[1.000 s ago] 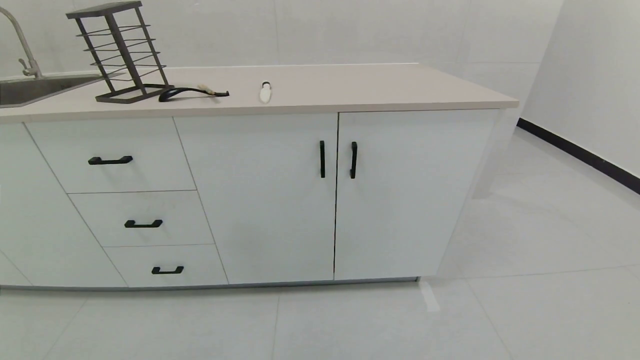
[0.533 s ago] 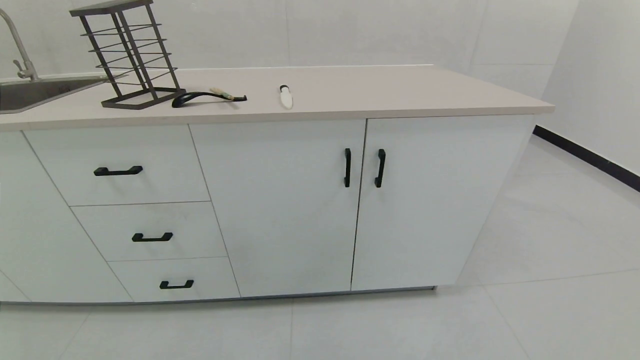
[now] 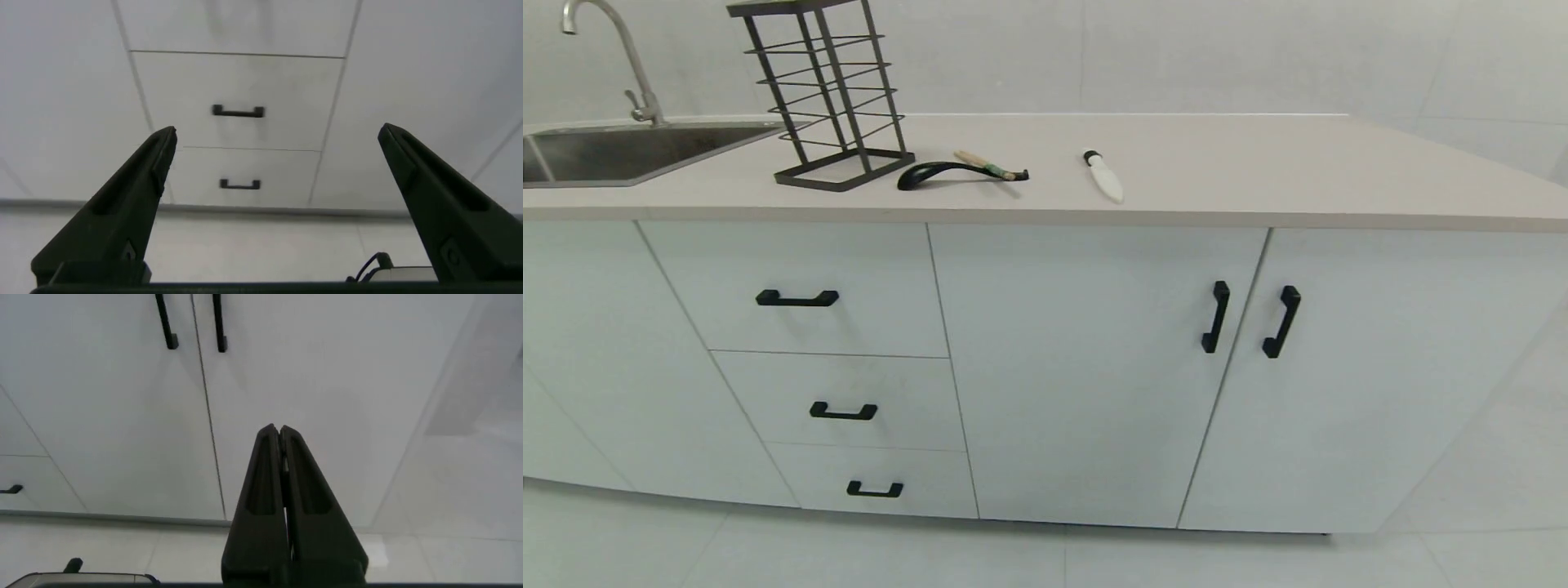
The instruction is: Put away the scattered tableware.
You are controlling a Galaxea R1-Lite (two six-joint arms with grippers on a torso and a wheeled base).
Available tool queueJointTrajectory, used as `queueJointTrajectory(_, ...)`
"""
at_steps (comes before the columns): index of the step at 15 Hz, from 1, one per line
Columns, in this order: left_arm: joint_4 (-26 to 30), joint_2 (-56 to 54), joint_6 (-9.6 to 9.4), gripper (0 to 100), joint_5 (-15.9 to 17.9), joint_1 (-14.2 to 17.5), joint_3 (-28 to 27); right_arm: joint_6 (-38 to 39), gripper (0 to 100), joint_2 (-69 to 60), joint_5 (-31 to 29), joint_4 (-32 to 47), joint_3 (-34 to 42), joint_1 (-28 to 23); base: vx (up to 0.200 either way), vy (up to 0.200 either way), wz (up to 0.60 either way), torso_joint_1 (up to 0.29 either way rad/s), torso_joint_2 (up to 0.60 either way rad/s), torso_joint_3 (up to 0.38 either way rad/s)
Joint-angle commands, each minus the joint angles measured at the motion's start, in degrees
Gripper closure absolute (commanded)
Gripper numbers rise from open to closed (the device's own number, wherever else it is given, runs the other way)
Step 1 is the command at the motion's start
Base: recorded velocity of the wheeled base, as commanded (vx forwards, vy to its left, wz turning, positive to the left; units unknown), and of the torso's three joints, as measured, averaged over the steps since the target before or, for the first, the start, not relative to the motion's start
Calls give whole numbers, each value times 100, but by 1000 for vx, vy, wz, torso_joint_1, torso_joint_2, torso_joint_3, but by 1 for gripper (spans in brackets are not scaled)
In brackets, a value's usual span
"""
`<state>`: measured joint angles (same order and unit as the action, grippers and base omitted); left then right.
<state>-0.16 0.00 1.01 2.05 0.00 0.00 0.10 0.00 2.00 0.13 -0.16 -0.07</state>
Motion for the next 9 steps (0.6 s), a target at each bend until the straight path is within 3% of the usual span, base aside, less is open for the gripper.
queueJointTrajectory(1, -2, 0, 4, 0, -3, 0, 0, -1, 100, 9, 2, -5, 7, -1, 0, 0, 600, 7, 2, 2)
queueJointTrajectory(2, -2, 0, 4, 0, -3, 0, 0, -1, 100, 9, 2, -5, 7, -1, 0, 0, 600, -2, 2, 12)
queueJointTrajectory(5, -11, 0, 48, 0, -29, 0, 0, -1, 100, 9, 2, -5, -2, -1, 0, 0, 0, 0, 0, 0)
queueJointTrajectory(9, -11, 0, 48, 0, -47, 0, 0, 8, 100, 9, 2, 4, -2, 7, 200, 200, 0, 5, -1, 2)
